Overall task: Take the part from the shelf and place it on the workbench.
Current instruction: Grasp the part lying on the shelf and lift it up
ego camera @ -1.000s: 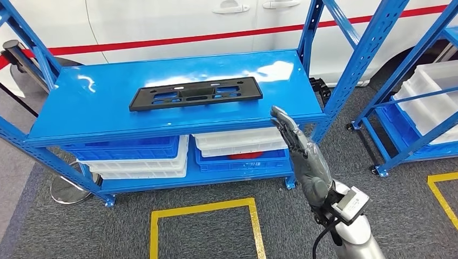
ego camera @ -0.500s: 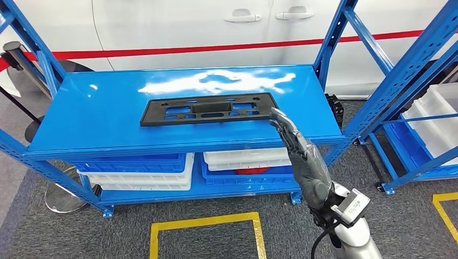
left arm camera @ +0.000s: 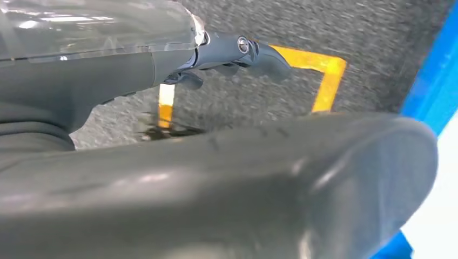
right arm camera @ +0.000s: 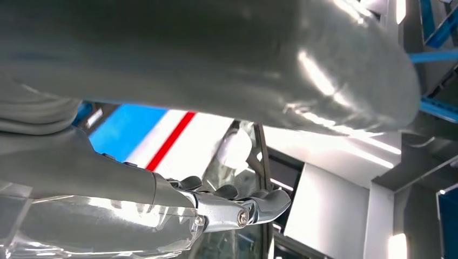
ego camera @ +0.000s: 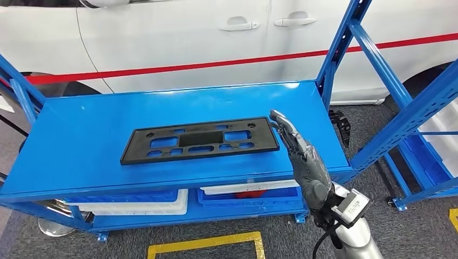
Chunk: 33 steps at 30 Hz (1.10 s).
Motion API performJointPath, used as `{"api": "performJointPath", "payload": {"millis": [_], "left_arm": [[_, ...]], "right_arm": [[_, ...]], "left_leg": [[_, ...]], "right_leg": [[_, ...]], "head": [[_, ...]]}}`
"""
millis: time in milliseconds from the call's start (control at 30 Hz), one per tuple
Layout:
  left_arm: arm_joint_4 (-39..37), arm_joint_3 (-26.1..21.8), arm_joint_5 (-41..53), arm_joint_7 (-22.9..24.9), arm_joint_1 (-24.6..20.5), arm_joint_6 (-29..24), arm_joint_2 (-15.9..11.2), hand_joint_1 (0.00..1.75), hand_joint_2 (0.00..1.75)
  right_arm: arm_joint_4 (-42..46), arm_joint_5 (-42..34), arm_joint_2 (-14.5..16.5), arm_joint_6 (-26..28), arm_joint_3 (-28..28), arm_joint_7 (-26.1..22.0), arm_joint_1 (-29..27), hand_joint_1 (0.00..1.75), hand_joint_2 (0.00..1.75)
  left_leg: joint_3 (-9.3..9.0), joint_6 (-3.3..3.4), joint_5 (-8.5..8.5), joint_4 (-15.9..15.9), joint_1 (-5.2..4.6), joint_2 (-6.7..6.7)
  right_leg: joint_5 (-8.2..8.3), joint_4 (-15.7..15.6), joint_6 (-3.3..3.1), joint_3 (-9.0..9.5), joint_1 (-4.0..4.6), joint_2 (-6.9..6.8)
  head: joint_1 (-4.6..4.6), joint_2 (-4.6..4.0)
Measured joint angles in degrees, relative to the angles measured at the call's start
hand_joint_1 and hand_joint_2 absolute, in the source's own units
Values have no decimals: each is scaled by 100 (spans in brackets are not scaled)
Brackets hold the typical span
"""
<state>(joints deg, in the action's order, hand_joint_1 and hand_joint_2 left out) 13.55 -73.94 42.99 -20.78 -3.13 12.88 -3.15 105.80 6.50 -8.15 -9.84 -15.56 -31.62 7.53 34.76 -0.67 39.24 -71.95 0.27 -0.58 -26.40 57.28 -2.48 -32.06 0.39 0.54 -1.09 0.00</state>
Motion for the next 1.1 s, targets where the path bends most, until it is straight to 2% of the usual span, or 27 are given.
{"api": "performJointPath", "payload": {"millis": [33, 67, 100, 167, 200, 233, 300, 367, 433, 467, 500, 533, 567, 600, 633, 667, 733, 833, 900, 967, 1000, 1033, 1067, 1100], "left_arm": [[-1, -1, -3, -7, 8, -8, 0, 0, 0], [-1, -2, -7, -16, 11, -21, 0, 0, 0], [-1, -5, -10, -26, 18, -37, 0, 0, 0], [-1, -15, -14, -48, 36, -75, 0, 0, 0], [-1, -18, -14, -59, 42, -86, 0, 0, 0], [-1, -20, -13, -71, 36, -96, -2, 0, 0], [-1, -20, -8, -98, 3, -104, -8, 0, 0], [0, -20, 1, -118, -26, -103, -14, 0, 0], [1, -20, 11, -127, -36, -93, -19, 0, 0], [1, -20, 16, -129, -38, -87, -20, 0, 0], [1, -20, 20, -130, -38, -81, -20, 0, 0], [1, -20, 24, -130, -36, -76, -20, 0, 0], [1, -20, 26, -130, -36, -73, -19, 0, 0], [1, -20, 28, -130, -34, -70, -15, 0, 0], [1, -20, 33, -131, -37, -68, -10, 0, 0], [1, -20, 43, -133, -41, -65, -6, 0, 0], [1, -20, 66, -139, -48, -57, -1, 0, 0], [1, -21, 83, -157, -52, -50, -3, 0, 0], [1, -25, 87, -173, -53, -42, -6, 0, 0], [1, -37, 87, -184, -48, -34, -5, 0, 0], [1, -43, 86, -188, -42, -29, -5, 0, 0], [1, -49, 87, -191, -36, -24, -5, 0, 0], [1, -53, 91, -196, -33, -18, -7, 0, 0], [1, -55, 98, -199, -34, -11, -10, 0, 0]], "right_arm": [[-2, 3, 1, 22, 0, 32, 2, 0, 0], [-5, 7, 3, 53, 0, 79, 5, 0, 0], [-12, 17, 4, 94, 0, 141, 5, 0, 0], [-44, 66, 6, 194, -4, 265, 0, 0, 87], [-58, 117, 6, 253, -6, 310, -3, 0, 131], [-69, 190, 5, 322, -8, 349, 0, 0, 175], [-70, 458, 4, 530, -9, 416, 18, 0, 175], [-69, 868, 1, 807, -12, 494, 49, 0, 175], [-78, 1330, -13, 1056, -16, 593, 64, 0, 175], [-87, 1537, -21, 1143, -18, 644, 63, 0, 175], [-99, 1701, -28, 1204, -20, 685, 61, 0, 175], [-109, 1805, -30, 1239, -22, 707, 61, 0, 175], [-115, 1864, -31, 1261, -23, 721, 62, 0, 175], [-120, 1937, -32, 1278, -27, 753, 67, 0, 175], [-127, 2070, -37, 1290, -43, 821, 76, 0, 175], [-139, 2289, -49, 1295, -79, 933, 93, 0, 175], [-180, 2884, -93, 1277, -210, 1191, 121, 0, 175], [-268, 3663, -215, 1219, -490, 1405, 143, 0, 175], [-357, 3916, -338, 1106, -717, 1463, 198, 0, 175], [-493, 4001, -471, 957, -955, 1499, 286, 0, 175], [-573, 4030, -532, 884, -1067, 1518, 334, 0, 175], [-651, 4059, -586, 810, -1174, 1536, 386, 0, 175], [-721, 4088, -630, 736, -1277, 1558, 441, 0, 175], [-785, 4116, -668, 663, -1378, 1582, 498, 0, 175]], "left_leg": [[95, -29, 122, 139, 12, 4], [150, -42, 5, 374, 23, 7], [188, -34, -403, 669, 32, 11], [247, 15, -1317, 1099, 12, 17], [265, 53, -1592, 1172, -13, 20], [274, 89, -1635, 1171, -45, 19], [217, 162, -1606, 1226, -55, 16], [111, 222, -1580, 1341, -30, 17], [29, 253, -1528, 1385, -21, 18], [-4, 256, -1495, 1387, -19, 18], [-41, 253, -1457, 1385, -18, 15], [-87, 247, -1418, 1381, -16, 12], [-142, 238, -1377, 1377, -13, 7], [-193, 222, -1335, 1373, -9, 1], [-230, 199, -1297, 1364, -15, -6], [-243, 170, -1270, 1356, -19, -12], [-231, 108, -1249, 1352, -26, -13], [-204, 19, -1157, 1271, -15, 4], [6, -22, -873, 782, -3, 13], [373, -47, -566, 34, 6, 16], [500, -55, -520, -199, 10, 16], [530, -58, -589, -221, 14, 17], [444, -54, -761, -8, 17, 18], [270, -41, -994, 383, 19, 20]], "right_leg": [[-100, 2, 8, 148, -2, 6], [-209, 4, 19, 298, -3, 11], [-317, 2, 32, 425, -3, 13], [-513, 54, 86, 595, -1, 36], [-580, 74, 125, 615, -9, 48], [-628, 85, 168, 628, -24, 59], [-707, 81, 246, 636, -57, 45], [-883, 409, 303, 483, -73, 16], [-1129, 1150, 348, 18, -95, -1], [-1182, 1491, 368, -243, -108, -4], [-1122, 1671, 383, -442, -120, -8], [-941, 1640, 390, -540, -128, -14], [-662, 1405, 391, -533, -132, -19], [-356, 1034, 381, -456, -132, -23], [-132, 699, 362, -361, -117, -24], [-16, 433, 327, -281, -104, -25], [-17, 249, 252, -231, -72, -20], [-18, 165, 149, -196, -91, -21], [-14, 124, 94, -159, -103, -40], [-28, 127, 62, -150, -96, -52], [-34, 131, 56, -146, -92, -54], [-42, 134, 53, -137, -90, -53], [-51, 137, 56, -121, -89, -50], [-64, 139, 66, -98, -89, -48]], "head": [[-1, 0], [1, 0], [2, 0], [8, 0], [11, 0], [14, 0], [15, 0], [21, 1], [27, 1], [28, 1], [28, 1], [28, 1], [29, 0], [31, 0], [30, 0], [28, 0], [23, -1], [21, -1], [18, 0], [17, -1], [17, -1], [17, -1], [17, 0], [17, 0]]}}
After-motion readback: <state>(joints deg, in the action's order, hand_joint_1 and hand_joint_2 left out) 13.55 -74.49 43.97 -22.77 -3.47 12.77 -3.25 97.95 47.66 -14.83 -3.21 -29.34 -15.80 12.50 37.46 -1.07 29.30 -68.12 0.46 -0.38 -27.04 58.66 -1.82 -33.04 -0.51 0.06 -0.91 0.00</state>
